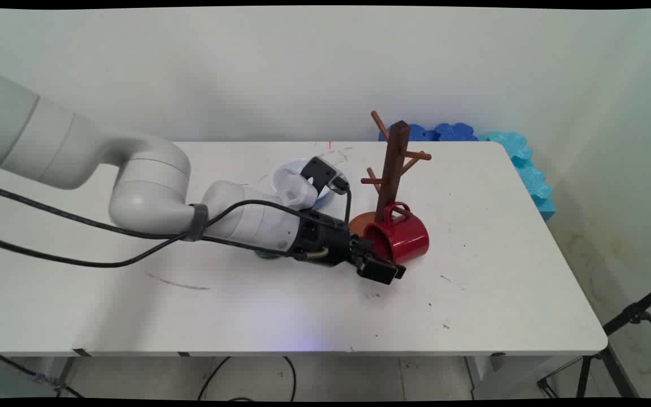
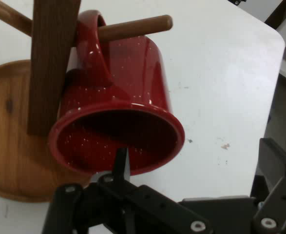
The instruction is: Pick up the red mug from the rack
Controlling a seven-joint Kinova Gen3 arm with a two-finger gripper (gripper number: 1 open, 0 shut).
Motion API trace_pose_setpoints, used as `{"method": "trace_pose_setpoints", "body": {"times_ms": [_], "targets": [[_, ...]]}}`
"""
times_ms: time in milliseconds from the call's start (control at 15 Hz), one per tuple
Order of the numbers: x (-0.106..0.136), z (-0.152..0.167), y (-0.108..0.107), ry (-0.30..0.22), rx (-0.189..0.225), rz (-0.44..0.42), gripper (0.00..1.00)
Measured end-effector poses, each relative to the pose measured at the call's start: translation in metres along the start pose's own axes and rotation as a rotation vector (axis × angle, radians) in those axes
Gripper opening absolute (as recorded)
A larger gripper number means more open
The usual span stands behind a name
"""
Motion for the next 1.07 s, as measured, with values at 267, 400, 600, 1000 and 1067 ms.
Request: {"method": "trace_pose_setpoints", "body": {"times_ms": [267,400,600,1000,1067], "targets": [[0.001,0.011,-0.004,0.013,-0.008,-0.006,1.00],[0.003,0.016,-0.005,0.022,-0.015,-0.007,1.00],[0.005,0.025,-0.006,0.029,-0.017,-0.004,1.00],[0.006,0.038,-0.012,0.031,-0.007,-0.003,1.00],[0.007,0.040,-0.013,0.032,-0.005,-0.003,1.00]]}}
